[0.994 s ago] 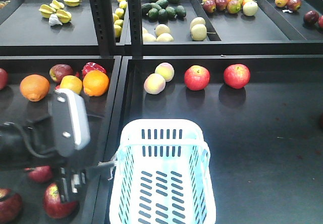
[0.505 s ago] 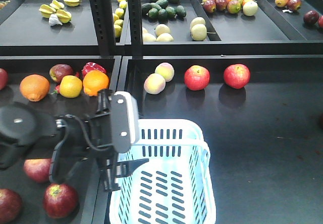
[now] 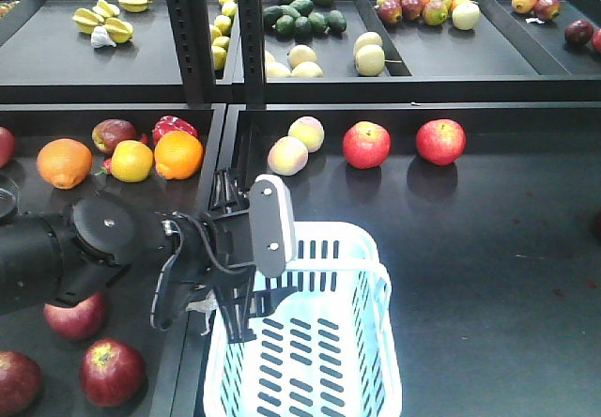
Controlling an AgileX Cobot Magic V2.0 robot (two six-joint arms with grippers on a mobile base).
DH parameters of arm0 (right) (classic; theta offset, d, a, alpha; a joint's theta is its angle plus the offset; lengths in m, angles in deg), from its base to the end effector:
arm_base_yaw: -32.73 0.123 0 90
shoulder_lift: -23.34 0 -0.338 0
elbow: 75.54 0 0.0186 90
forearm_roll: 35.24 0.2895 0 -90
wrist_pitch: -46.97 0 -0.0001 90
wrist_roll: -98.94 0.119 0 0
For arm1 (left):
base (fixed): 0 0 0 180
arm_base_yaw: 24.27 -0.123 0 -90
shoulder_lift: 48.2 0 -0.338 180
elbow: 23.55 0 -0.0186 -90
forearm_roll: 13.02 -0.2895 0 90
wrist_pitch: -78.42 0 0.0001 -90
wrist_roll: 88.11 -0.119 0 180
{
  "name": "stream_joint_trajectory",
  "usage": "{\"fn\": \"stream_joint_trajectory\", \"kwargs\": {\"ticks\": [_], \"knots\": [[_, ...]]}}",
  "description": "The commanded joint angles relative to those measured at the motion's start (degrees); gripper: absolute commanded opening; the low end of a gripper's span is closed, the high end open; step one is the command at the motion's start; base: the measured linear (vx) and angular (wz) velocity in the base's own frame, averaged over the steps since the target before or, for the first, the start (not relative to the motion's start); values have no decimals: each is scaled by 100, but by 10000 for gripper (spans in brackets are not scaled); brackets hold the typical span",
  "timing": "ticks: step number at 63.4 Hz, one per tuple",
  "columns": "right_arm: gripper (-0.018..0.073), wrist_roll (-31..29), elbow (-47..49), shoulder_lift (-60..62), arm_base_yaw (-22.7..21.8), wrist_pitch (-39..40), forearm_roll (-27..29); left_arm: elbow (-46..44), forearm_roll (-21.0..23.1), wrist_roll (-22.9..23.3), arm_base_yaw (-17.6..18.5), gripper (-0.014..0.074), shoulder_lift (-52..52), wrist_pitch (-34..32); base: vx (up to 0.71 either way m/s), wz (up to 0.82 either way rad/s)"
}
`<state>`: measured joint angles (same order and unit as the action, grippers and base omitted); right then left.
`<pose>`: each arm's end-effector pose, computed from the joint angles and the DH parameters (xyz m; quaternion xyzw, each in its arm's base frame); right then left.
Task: Pick three apples into basket with both arms
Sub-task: 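Move the left gripper down to the basket handle and close on it, then lift the light-blue basket by its handle with the left gripper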
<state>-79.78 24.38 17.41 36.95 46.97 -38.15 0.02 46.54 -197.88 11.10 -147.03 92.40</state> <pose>0.0698 0.0051 0.2048 -0.0348 0.6812 0.0165 0.7311 0.3085 -0.2495 0.2434 0.6481 0.6258 -0.0364 0.4325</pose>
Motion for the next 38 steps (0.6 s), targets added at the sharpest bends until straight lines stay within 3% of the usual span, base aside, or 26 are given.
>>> {"fn": "stream_joint_trajectory", "kwargs": {"ticks": [1,9,25,38], "knots": [[-9,-31,-77,-10,-23,395,-54,-212,134,-6,78,514,177,-278,0,0],[-9,-31,-77,-10,-23,395,-54,-212,134,-1,78,381,177,-284,0,0],[-9,-31,-77,-10,-23,395,-54,-212,134,-1,78,-1,177,-252,0,0],[-9,-31,-77,-10,-23,395,-54,-212,134,25,78,-9,177,-260,0,0]]}}
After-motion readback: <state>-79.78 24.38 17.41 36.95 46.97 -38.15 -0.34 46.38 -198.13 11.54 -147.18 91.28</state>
